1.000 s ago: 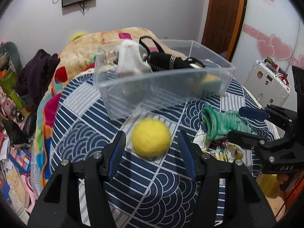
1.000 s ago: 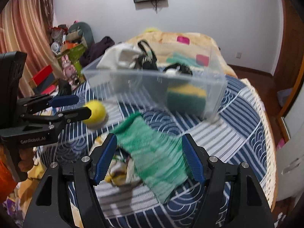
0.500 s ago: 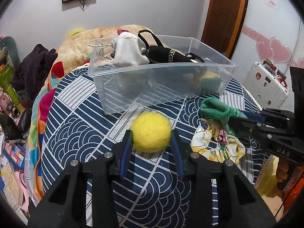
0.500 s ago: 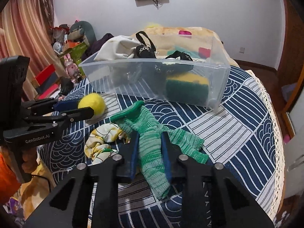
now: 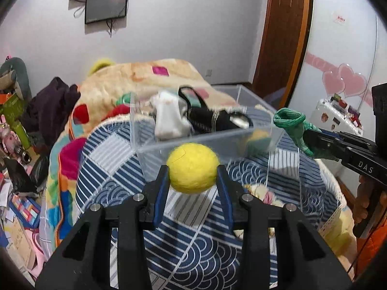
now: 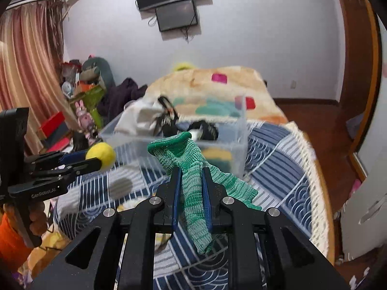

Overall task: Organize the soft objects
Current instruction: 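Grasp the green knit glove with the right gripper while the left grasps the yellow ball, then drop the glove and the yellow ball into the clear box from both grippers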

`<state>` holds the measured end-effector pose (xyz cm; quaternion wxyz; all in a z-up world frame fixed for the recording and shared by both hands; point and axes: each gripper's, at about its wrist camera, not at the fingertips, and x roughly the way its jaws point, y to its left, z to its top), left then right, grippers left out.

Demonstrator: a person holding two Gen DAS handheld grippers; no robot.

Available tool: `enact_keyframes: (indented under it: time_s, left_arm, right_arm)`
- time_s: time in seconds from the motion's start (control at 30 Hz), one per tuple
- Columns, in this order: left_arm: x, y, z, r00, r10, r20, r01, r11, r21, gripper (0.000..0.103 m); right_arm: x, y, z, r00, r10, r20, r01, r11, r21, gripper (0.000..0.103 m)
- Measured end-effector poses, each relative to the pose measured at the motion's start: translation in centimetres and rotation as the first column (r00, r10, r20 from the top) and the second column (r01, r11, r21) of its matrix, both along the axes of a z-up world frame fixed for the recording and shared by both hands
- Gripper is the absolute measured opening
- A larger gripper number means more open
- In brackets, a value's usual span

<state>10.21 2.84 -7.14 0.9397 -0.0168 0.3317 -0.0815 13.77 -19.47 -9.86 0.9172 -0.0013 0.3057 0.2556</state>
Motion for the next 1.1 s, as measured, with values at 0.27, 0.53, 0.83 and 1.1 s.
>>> enact_keyframes:
  time_s: [0.27,0.53,0.83,1.1]
  left_arm:
    - [1.2,-0.3,2.4,0.997,0.019,0.072,-0.019,1.0,-0.005,0.039]
    - [4.7,-1.1,2.9,0.996,0.023,0.083,-0.022,1.0,-0.017,0.039]
    - [8.1,-2.1,0.5,1.0,0.005,0.021,-0.005,1.0,-0.02,0.039]
    - [9.7,-2.8,-1.0,1.0,0.007,-0.012,-0.007,1.0,0.009,0.039]
  right_arm:
    - [1.4,0.4,3.1,0.994,-0.03,0.109,0.029,0.999,0.015,0.015]
    - [4.2,2.2,4.5,0.986,-0.053,0.16,0.053,0.999,0.001,0.015]
    - [7.5,3.6,2.5,0.993,-0.078,0.089,0.081,0.996,-0.029,0.015]
    - [9.1,4.5,0.3,0.997,-0.074,0.006,0.074,0.993,-0.087,0.015]
